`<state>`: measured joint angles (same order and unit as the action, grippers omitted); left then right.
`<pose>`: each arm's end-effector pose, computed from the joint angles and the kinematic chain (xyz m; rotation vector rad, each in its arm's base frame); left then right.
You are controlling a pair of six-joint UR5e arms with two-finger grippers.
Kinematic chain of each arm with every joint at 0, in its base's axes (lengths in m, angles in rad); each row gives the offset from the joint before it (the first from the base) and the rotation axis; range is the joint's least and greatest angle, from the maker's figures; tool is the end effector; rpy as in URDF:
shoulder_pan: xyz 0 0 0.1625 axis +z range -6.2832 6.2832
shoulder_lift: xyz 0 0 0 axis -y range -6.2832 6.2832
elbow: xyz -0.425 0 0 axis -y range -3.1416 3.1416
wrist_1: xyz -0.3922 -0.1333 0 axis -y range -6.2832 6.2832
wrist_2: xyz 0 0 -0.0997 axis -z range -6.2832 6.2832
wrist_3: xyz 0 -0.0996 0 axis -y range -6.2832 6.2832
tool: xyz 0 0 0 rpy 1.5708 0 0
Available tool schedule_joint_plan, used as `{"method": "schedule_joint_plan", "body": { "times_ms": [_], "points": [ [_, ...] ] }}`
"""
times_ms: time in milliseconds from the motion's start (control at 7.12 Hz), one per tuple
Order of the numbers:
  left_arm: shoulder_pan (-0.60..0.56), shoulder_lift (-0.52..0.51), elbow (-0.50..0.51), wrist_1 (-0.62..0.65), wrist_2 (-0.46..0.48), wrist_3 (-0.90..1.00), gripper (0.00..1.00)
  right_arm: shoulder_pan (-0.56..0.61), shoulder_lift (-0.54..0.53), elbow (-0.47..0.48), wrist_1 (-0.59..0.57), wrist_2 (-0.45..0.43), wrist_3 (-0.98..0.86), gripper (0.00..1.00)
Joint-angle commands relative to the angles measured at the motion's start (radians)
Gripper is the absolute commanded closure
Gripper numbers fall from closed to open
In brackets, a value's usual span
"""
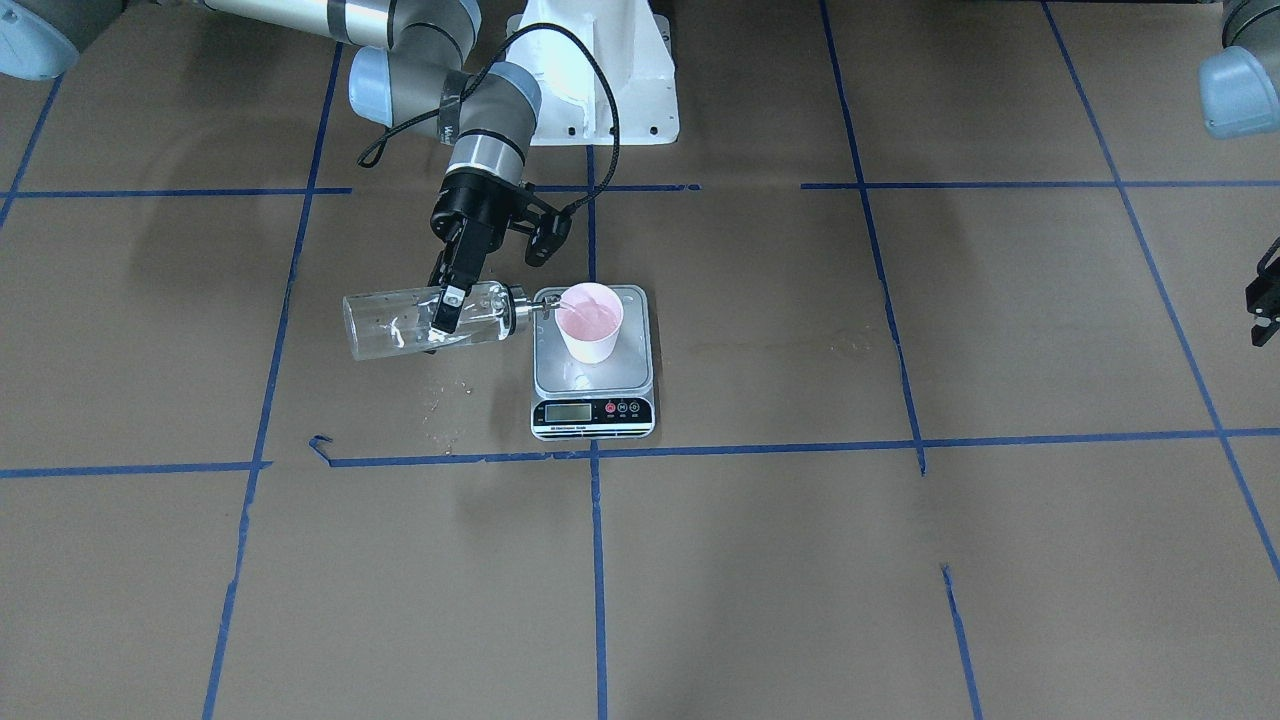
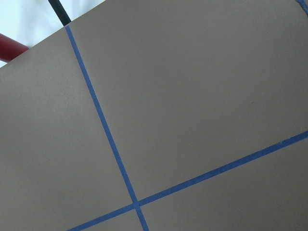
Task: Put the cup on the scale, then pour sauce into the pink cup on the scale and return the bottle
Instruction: 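Tilt the bottle spout down over the pink cup with the right gripper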
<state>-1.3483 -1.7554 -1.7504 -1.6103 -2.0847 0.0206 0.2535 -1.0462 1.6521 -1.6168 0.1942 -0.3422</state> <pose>0.0436 -0.5748 0.4812 0.3432 0.5465 0.3384 -0.5519 -0.3816 0.2703 1.0865 1.0060 -0.9825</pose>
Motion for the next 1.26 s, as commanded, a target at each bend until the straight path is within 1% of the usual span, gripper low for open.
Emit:
{"method": "schedule_joint_plan", "body": {
  "times_ms": [0,141,281,422,562,703,843,984,1124],
  "points": [
    [0.000,-0.001,0.000,0.000,0.000,-0.001,0.00,0.001,0.001,0.005,0.002,-0.012,-0.089,1.00],
    [0.000,-0.001,0.003,0.000,0.000,0.001,0.00,0.003,0.002,0.006,0.014,-0.010,-0.075,1.00],
    [0.000,-0.004,0.002,0.000,0.000,0.001,0.00,0.000,-0.002,0.002,0.079,-0.009,-0.061,1.00],
    [0.000,-0.006,0.000,0.000,0.000,-0.001,0.00,-0.005,-0.017,-0.020,0.168,-0.009,-0.032,1.00],
    [0.000,-0.009,0.002,0.000,0.000,-0.001,0.00,-0.005,-0.018,-0.034,0.204,-0.001,0.056,1.00],
    [0.000,-0.010,-0.001,0.000,0.000,-0.001,0.00,-0.005,-0.020,-0.038,0.206,0.001,0.122,1.00],
    [0.000,-0.012,0.000,0.001,0.000,-0.001,0.00,-0.005,-0.020,-0.032,0.210,0.039,0.206,1.00],
    [0.000,-0.010,0.000,0.000,0.000,-0.001,0.00,-0.007,-0.020,-0.035,0.210,0.059,0.377,1.00],
    [0.000,-0.010,0.000,0.001,0.000,-0.001,0.00,-0.008,-0.017,-0.029,0.212,0.108,0.496,1.00]
  ]
}}
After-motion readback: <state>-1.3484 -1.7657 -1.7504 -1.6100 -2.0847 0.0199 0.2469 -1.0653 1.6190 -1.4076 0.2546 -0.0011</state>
